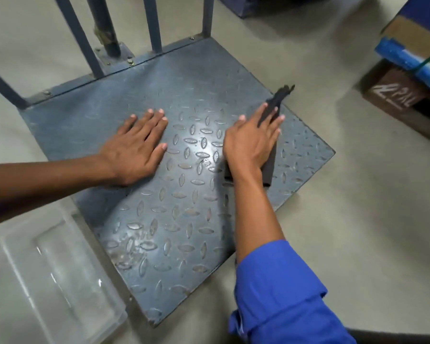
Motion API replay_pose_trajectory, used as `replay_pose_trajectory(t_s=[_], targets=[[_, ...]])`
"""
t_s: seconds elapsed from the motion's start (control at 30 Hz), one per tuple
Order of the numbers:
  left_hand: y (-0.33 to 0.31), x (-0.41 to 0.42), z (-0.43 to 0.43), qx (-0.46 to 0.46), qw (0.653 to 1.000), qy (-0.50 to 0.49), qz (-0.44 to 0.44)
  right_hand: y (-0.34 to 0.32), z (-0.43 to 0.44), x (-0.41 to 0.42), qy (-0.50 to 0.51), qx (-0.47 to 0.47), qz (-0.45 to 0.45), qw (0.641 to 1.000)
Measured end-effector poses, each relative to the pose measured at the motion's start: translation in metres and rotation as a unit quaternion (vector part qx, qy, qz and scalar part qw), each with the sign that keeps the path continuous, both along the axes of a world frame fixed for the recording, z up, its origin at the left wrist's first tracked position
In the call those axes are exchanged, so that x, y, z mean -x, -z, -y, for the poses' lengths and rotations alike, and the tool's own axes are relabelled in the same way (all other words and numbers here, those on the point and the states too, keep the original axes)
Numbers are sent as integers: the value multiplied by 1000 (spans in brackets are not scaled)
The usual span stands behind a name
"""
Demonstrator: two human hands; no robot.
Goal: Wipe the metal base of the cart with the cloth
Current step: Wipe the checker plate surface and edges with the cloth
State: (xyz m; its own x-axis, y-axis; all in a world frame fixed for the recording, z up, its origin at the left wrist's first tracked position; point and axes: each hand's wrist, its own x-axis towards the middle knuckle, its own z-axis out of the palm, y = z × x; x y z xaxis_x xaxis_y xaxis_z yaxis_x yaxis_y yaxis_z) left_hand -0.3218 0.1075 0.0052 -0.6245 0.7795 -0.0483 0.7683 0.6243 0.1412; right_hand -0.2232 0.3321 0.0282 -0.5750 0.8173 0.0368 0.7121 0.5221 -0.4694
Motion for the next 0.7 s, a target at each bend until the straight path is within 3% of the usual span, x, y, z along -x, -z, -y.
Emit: replay_pose_trajectory(t_s=[0.13,0.23,0.33,0.43,0.53,0.7], targets=[[-3,1,6,-5,1000,25,-2,-1,27,44,-146,6,-3,989],[-1,-2,7,-20,999,29,-6,20,17,35,-193,-49,35,979],[3,-3,10,-40,999,27,-14,26,-2,-14,-157,-66,21,985],[4,-4,11,-46,998,28,-15,23,-20,-65,-42,-44,25,998],[6,-4,12,-51,998,33,-15,6,-16,-61,41,1,-11,999],[8,-1,11,-58,998,31,-17,-6,26,14,-158,-3,-25,987]])
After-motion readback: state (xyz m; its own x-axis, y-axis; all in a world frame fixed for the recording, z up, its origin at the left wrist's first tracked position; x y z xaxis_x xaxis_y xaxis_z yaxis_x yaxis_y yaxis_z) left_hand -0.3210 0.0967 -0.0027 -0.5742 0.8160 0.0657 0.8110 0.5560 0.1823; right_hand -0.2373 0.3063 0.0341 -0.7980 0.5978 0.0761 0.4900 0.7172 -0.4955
